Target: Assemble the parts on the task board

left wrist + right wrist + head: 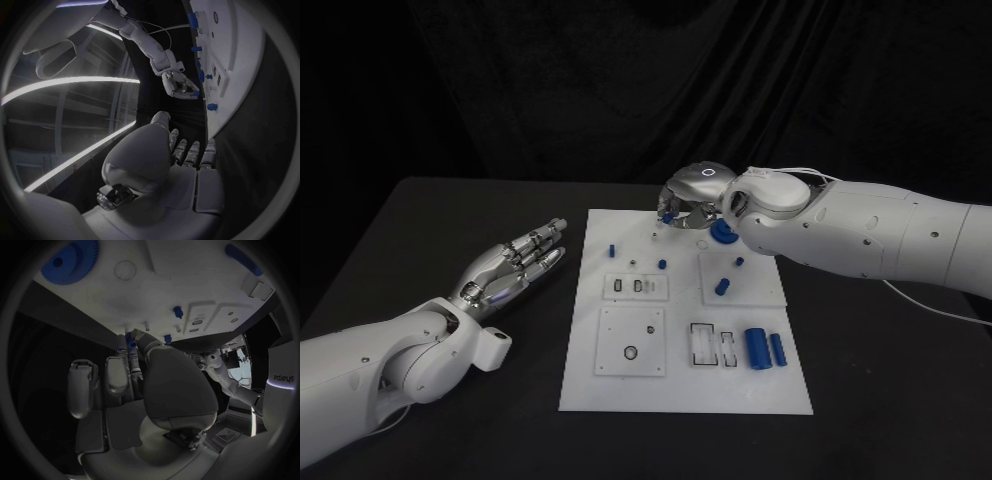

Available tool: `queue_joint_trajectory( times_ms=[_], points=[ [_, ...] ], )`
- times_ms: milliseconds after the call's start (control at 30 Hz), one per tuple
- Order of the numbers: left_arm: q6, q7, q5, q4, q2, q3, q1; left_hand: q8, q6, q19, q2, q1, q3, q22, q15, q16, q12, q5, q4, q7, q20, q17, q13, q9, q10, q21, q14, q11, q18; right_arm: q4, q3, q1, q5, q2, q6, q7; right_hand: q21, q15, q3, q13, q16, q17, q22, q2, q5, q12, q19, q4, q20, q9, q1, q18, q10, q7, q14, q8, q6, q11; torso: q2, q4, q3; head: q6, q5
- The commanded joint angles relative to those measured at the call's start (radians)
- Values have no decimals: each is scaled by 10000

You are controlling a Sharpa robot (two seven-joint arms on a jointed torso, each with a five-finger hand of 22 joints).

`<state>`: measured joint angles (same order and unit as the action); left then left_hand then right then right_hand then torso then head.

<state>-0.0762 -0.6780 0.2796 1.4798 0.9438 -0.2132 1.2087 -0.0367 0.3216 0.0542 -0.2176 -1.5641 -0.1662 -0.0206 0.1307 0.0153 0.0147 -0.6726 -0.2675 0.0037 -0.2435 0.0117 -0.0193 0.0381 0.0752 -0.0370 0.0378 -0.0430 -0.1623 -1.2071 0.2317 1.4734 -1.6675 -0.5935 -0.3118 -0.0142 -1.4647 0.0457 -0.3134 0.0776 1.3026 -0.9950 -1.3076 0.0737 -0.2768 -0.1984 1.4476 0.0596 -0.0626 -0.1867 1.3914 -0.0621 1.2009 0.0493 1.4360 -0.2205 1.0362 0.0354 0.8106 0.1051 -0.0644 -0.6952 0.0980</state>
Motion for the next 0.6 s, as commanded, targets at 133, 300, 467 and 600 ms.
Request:
queue_joint_trajectory(
  times_ms=[133,300,467,600],
  points=[
    [73,-1257,28,18,-33,7,-13,-7,-65,-5,16,79,23,0,74,23,11,-9,-23,-61,-55,3,11,-9,-15,-57,18,-55,-175,466,-19,-1,211,325,-142,131,-52,-21,-14,-13,63,-23,-1131,-50,-65,68,54,71,-23,-1120,-12,201,50,307,39,-151,252,32,13,55,8,-18,51],
    [72,-1261,28,19,-47,7,-13,-7,-65,-21,23,80,26,6,73,20,11,-3,-23,-74,-52,1,11,-8,-17,-44,12,-62,-175,772,-21,-49,216,519,-17,138,-44,-44,-42,-22,55,-12,-1126,-51,-67,149,44,72,-48,-1147,-16,197,28,323,30,-113,191,55,9,37,10,-29,49],
    [72,-1255,28,13,-41,7,-13,-7,-68,-26,30,81,29,8,72,19,11,12,-24,-81,-48,0,11,-8,-14,-41,10,-67,-174,880,-21,-74,218,579,112,154,-25,-47,-57,-27,41,8,-1104,-53,-66,194,23,75,-59,-1163,-21,190,15,334,16,-92,158,69,14,28,7,-51,46],
    [76,-1254,28,13,-41,7,-13,-7,-68,-26,30,81,29,8,72,19,11,12,-24,-81,-48,0,11,-8,-14,-41,10,-67,-174,963,-21,-86,218,619,200,157,-18,-49,-67,-29,30,29,-1097,-57,-67,219,14,74,-64,-1171,-20,187,7,337,5,-81,140,75,24,28,3,-45,72]
  ],
)
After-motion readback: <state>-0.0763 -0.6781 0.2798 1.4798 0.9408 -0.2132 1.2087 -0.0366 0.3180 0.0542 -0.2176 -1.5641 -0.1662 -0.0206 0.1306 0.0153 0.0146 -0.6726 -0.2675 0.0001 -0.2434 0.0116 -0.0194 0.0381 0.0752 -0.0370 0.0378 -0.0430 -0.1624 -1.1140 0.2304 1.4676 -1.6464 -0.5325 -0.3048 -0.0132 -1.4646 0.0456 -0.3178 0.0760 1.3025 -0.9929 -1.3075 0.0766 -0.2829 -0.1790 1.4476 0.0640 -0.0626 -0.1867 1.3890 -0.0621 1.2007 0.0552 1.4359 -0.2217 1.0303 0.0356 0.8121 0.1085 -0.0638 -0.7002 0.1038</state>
